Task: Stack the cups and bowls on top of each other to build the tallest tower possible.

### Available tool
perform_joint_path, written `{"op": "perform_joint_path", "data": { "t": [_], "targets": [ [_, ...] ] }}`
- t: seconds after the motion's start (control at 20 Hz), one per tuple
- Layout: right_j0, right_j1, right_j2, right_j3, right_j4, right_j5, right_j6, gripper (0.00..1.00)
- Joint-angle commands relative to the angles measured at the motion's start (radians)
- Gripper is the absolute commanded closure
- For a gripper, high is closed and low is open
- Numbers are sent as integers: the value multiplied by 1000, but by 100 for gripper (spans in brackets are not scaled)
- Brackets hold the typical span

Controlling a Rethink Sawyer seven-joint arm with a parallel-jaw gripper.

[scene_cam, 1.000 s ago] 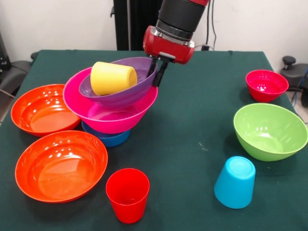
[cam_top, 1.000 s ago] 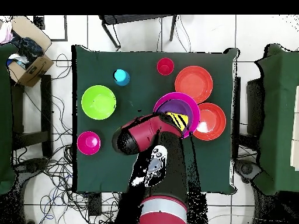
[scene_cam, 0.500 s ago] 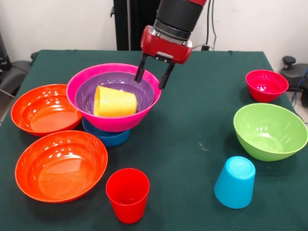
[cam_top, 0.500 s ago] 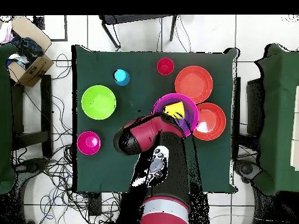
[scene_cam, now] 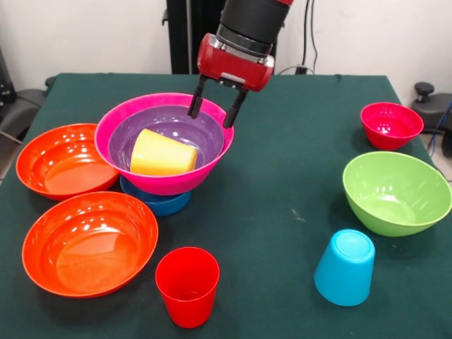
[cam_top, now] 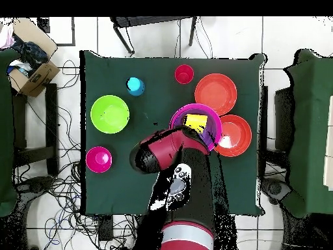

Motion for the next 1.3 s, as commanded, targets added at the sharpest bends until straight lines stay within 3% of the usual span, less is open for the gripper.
{"op": "perform_joint_path", "data": {
  "t": [0.05, 0.2, 0.6, 0.75, 1.0, 1.1, 1.3],
  "targets": [
    [-35, 9, 68, -14, -80, -20, -89, 0],
    [-90, -52, 120, 23, -62, 16, -166, 0],
    [-495, -241, 529, 168, 97, 238, -606, 0],
    [-600, -287, 649, 173, 164, 356, -726, 0],
    [-704, -272, 768, 154, 221, 468, -841, 0],
    [-751, -253, 842, 158, 228, 504, -954, 0],
    [-835, -212, 977, 188, 191, 429, -1121, 0]
  ]
}}
